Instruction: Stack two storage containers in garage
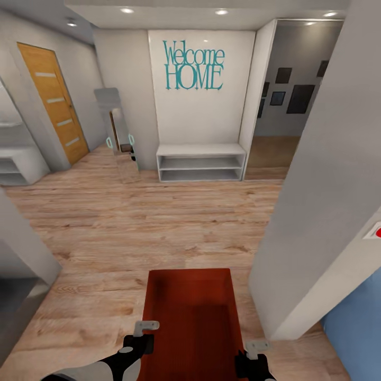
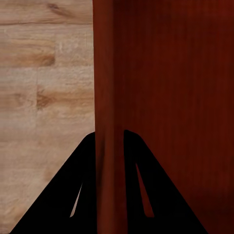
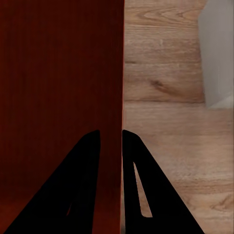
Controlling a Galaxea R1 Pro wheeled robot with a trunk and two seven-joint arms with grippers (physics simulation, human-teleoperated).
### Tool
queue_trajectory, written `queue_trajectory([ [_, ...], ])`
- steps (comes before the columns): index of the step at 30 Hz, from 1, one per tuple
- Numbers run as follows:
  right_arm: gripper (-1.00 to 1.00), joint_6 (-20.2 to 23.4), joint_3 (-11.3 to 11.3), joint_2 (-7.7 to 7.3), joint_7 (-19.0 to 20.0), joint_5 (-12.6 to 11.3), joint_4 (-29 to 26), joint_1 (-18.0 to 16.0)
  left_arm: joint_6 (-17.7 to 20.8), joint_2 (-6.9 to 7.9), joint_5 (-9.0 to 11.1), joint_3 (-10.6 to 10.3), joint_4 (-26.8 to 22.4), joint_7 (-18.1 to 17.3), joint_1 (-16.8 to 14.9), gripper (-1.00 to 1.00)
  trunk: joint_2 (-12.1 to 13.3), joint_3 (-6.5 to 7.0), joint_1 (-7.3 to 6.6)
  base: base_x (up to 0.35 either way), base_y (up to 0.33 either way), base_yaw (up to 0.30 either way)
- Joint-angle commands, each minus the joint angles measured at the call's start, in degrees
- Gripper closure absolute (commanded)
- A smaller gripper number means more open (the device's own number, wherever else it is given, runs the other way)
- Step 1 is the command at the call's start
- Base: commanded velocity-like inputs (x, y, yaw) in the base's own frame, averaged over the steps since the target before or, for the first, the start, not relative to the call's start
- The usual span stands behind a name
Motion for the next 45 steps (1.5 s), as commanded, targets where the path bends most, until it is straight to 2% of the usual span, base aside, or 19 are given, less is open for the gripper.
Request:
queue_trajectory([
  [1, 1.00, -0.19, 0.89, -0.09, -0.33, 2.80, 0.16, 0.02, -0.26, -0.08, -0.69, 1.54, 0.21, -1.32, -0.19, 1.00, -0.12, -0.12, 0.03, 0.000, 0.000, 0.255],
  [14, 1.00, -0.17, 0.89, -0.12, -0.33, 2.71, 0.16, 0.05, -0.26, 0.09, -0.69, 1.54, 0.21, -1.32, -0.19, 1.00, -0.12, -0.12, 0.03, 0.002, 0.000, 0.254],
  [19, 1.00, -0.14, 0.89, -0.09, -0.28, 2.71, 0.16, 0.05, -0.26, 0.17, -0.69, 1.54, 0.20, -1.32, -0.17, 1.00, -0.12, -0.12, 0.03, 0.188, 0.071, 0.209],
  [45, 1.00, -0.02, 0.96, -0.01, -0.27, 2.71, 0.16, 0.02, -0.26, 0.53, -0.69, 1.54, 0.17, -1.32, -0.17, 1.00, -0.12, -0.12, 0.03, 0.310, 0.108, 0.009],
])
